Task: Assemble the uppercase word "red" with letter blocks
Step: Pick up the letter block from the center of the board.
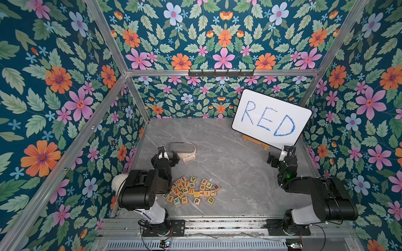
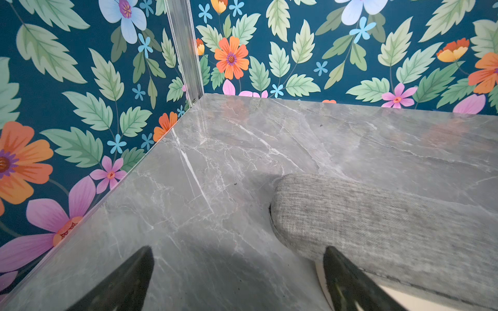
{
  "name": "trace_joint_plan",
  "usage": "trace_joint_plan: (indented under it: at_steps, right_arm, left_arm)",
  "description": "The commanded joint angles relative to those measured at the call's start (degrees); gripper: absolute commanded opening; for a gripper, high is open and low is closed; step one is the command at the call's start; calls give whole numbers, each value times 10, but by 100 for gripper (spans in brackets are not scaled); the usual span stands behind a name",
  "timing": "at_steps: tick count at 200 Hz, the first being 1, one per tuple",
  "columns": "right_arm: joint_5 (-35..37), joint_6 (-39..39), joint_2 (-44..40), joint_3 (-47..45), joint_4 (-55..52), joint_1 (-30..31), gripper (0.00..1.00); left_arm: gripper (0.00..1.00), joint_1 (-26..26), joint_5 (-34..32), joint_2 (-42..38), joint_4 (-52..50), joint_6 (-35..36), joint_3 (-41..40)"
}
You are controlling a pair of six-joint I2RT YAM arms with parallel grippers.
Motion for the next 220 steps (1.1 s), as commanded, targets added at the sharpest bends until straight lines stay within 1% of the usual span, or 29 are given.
trace_joint_plan:
  at_steps: [1,124,139,148,159,178,192,205,220]
  right_arm:
    - [-2,-6,-2,1,13,0,99]
    - [-9,-9,-2,-2,19,0,99]
    - [-17,-14,-23,-9,19,0,99]
    - [-15,-13,-52,-10,-5,1,99]
    - [-11,-9,-100,-6,-55,0,99]
    - [7,16,-183,20,-180,1,99]
    - [29,61,-228,41,-254,0,99]
    - [30,97,-257,57,-313,1,99]
    - [22,135,-280,78,-391,0,99]
  left_arm:
    - [99,1,1,0,28,4,1]
    - [99,1,2,-1,28,4,0]
    - [99,1,5,-3,35,5,-1]
    - [99,0,25,-17,18,16,5]
    - [99,-3,49,-51,-47,30,21]
    - [99,-16,34,-110,-189,22,68]
    - [99,-18,24,-154,-256,-16,91]
    - [99,-18,35,-195,-292,-51,100]
    - [99,-18,28,-237,-339,-133,114]
